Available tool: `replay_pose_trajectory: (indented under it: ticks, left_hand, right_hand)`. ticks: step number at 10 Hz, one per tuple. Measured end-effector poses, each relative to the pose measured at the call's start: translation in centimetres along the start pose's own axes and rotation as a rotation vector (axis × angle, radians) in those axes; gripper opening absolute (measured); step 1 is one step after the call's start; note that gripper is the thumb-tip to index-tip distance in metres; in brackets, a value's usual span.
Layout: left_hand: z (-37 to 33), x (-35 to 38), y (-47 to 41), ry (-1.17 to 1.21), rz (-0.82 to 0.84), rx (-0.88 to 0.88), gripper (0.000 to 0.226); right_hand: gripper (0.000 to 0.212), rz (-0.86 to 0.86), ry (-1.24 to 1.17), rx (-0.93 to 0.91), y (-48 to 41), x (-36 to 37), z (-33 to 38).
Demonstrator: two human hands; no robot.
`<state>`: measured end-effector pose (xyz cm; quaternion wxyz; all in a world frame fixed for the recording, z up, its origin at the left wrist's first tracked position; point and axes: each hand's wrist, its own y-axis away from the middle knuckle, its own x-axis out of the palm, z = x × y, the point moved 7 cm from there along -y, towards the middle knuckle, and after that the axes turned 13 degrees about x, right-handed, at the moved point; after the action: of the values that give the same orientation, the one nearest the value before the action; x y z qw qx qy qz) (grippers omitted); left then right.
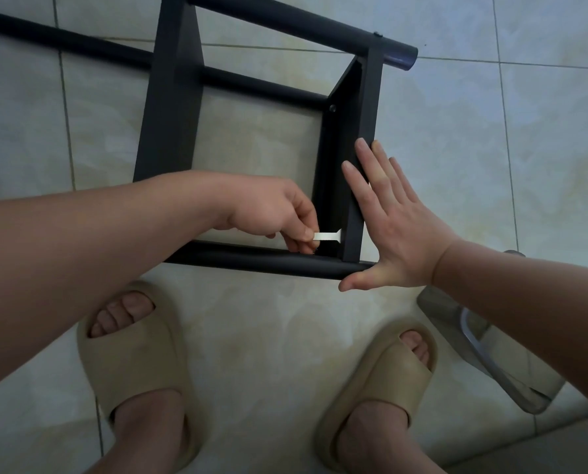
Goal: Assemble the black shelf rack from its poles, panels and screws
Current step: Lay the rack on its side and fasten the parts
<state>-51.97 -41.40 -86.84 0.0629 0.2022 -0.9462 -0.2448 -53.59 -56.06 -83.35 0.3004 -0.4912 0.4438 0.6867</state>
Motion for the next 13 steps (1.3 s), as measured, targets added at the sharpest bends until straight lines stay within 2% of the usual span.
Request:
replay_pose_trajectory:
  ticks: [1, 3, 5, 6, 8, 10, 12, 13]
  left_hand:
    - [0.0, -0.1, 0.1, -0.078, 0.021, 0.0, 0.016]
    - [-0.2, -2.3, -0.1, -0.283, -0.164, 0.058, 0.021]
    - [-0.6, -2.5, -0.4, -0.349, -0.24, 0.125, 0.021]
    - [-0.3, -2.0, -0.7, -0.097, -0.316, 0.119, 0.019]
    - [0.7, 0.0, -1.2, 0.571, -0.359, -0.018, 0.011]
    - [-0.3, -2.2, -0.2, 0.401, -0.584, 0.004, 0.014]
    - [-3.9, -5.0, 3.5, 0.09, -0.701, 0.001, 0.016]
    - [-7.1, -7.5, 4.8, -0.054, -0.761, 0.033, 0.021]
  right_hand:
    - [0.136, 0.007, -0.003, 0.004, 0.0, 0.0, 0.0]
    - [0.136, 0.014, -0.006, 0.005, 0.0, 0.0, 0.0]
    - [0.136, 0.022, -0.009, 0.008, 0.0, 0.0, 0.1]
    - [0.136, 0.023, -0.006, 0.007, 0.0, 0.0, 0.1]
    - [0.136, 0.016, 0.004, 0.003, 0.1, 0.1, 0.0]
    - [0.138, 0.079, 0.053, 0.012, 0.3, -0.1, 0.2]
    - [0.139, 0.264, 0.154, 0.107, 0.5, -2.1, 0.3]
    - [0.123, 0.295, -0.013, 0.191, -0.3, -5.1, 0.2]
